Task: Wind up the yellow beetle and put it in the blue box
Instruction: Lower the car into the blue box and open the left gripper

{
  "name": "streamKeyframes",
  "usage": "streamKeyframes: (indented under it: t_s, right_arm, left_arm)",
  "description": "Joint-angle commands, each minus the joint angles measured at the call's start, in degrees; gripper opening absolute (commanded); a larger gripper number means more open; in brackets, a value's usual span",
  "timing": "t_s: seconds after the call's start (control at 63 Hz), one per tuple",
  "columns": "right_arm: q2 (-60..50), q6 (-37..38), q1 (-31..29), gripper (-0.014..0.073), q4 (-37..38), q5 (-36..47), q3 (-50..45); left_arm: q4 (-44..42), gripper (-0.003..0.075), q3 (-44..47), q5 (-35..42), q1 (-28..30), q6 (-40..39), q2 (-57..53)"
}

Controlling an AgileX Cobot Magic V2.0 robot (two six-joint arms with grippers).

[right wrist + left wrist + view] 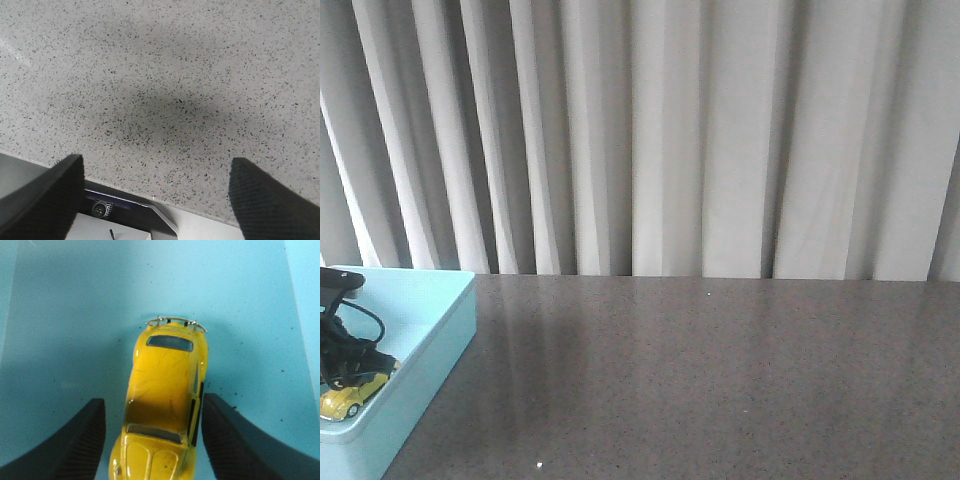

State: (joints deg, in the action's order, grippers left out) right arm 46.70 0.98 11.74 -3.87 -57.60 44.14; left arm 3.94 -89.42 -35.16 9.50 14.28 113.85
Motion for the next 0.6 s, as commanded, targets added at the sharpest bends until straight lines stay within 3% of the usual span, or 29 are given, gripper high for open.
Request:
streamKeyframes:
  t_s: [0.0, 0.587]
  right_arm:
    - [-0.4, 0.0, 0.1, 0.0579, -0.2, 2.5, 1.4]
    - [-0.4, -0.1, 0.1, 0.0579, 0.3, 2.7, 1.4]
  left_arm:
    - [0.4, 0.0426, -1.5, 3.2, 0.0, -0.7, -3.3]
    - [0.5, 0.0426, -1.5, 0.0, 0.0, -0.8, -6.9]
